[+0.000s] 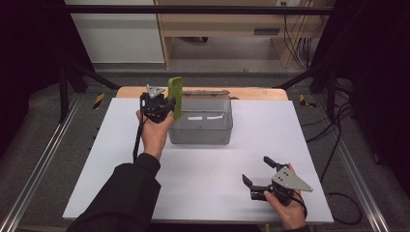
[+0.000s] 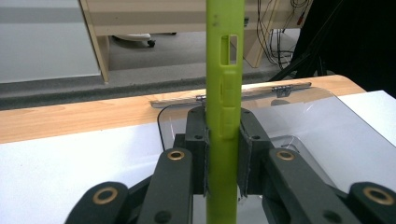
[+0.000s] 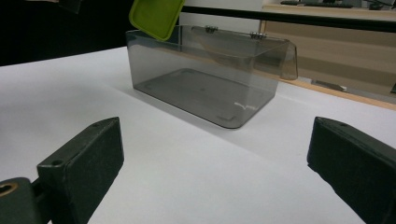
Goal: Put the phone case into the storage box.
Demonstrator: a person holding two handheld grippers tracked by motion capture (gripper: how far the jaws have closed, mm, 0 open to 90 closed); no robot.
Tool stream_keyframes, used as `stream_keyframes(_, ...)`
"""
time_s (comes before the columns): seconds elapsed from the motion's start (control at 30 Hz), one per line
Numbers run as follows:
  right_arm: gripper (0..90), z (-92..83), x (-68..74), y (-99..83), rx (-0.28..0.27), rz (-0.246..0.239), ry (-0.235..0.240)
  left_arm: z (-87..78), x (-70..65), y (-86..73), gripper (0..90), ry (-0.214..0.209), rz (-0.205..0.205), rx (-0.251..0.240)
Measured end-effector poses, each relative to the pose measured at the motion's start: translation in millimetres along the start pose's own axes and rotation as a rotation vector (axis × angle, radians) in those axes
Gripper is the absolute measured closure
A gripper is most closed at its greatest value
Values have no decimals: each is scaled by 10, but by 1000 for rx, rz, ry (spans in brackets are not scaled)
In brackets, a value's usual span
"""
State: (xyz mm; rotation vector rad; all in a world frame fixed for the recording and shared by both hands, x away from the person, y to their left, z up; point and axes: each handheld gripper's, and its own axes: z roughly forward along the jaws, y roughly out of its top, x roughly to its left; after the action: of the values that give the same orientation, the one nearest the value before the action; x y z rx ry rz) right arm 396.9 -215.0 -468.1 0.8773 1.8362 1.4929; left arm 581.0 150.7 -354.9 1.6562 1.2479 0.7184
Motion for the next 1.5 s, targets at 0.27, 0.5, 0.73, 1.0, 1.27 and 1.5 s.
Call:
stream_keyframes(0.27,40,30,57,-3,7,-19,18,63,-31,-73,774,-9,-12,16)
stream_keyframes(0.5,35,46,66,-7,9,-14,30,84,-20,-106,773,-23,-24,12)
stream_keyframes(0.73,35,34,53,8,9,-16,24,88,-26,-108,773,-23,-19,17)
stream_keyframes(1.0,35,42,75,8,15,-28,29,77,-56,-107,773,-29,-23,24)
stream_keyframes(1.27,35,43,82,9,18,-36,28,66,-26,-92,773,-19,-26,33)
stream_keyframes(1.5,35,42,78,10,18,-34,29,77,-31,-101,774,3,-2,42)
